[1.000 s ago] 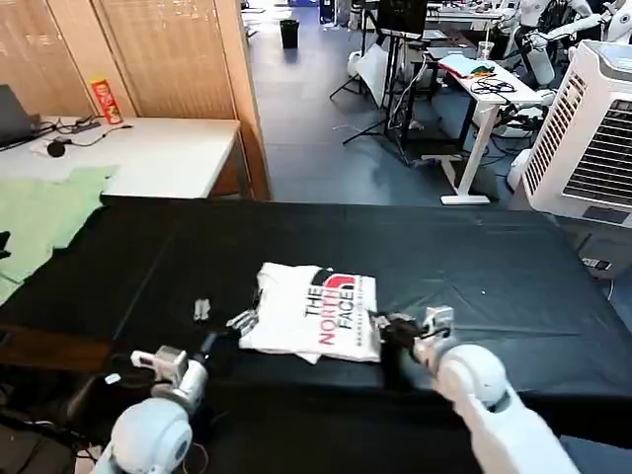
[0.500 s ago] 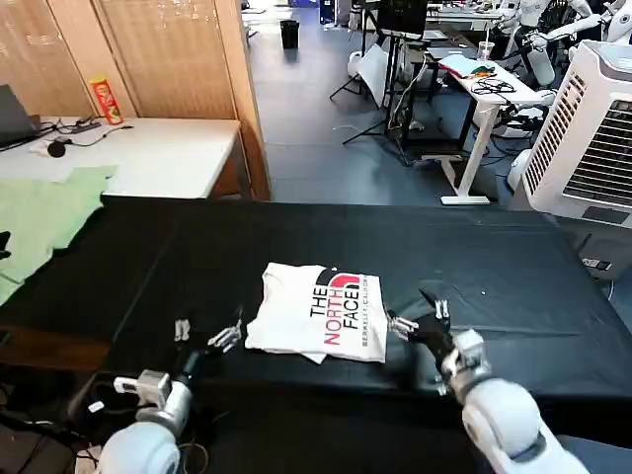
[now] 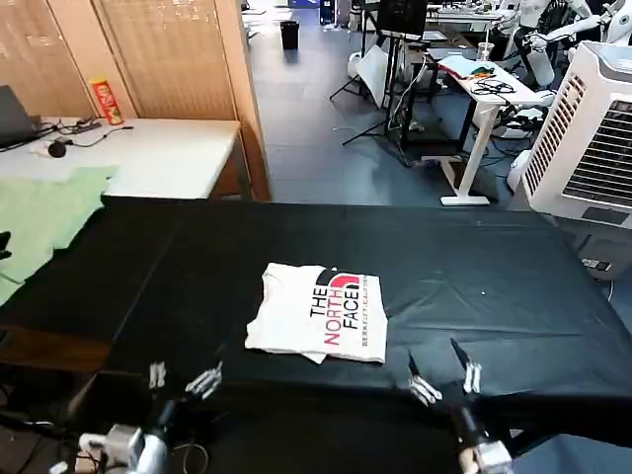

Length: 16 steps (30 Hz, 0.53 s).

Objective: Fold and organize the clothes.

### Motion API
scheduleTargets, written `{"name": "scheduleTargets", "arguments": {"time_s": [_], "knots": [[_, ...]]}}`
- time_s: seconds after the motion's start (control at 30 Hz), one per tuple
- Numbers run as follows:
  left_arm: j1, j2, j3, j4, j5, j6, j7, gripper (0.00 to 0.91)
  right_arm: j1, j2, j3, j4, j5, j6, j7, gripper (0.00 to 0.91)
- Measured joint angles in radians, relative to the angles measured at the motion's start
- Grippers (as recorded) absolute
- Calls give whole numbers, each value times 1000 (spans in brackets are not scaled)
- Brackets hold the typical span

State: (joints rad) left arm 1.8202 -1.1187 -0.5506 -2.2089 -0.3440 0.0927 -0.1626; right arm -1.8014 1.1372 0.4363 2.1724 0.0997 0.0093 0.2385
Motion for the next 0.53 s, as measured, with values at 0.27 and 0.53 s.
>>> {"name": "scheduleTargets", "arguments": {"time_s": [0.27, 0.53], "knots": [[170, -13, -46, -14, -17, -50, -16, 878, -193, 46, 1, 72, 23, -54, 47, 878], [227, -20, -58, -53, -56, -10, -41, 878, -244, 50, -2, 84, 27, -63, 53, 878]]}}
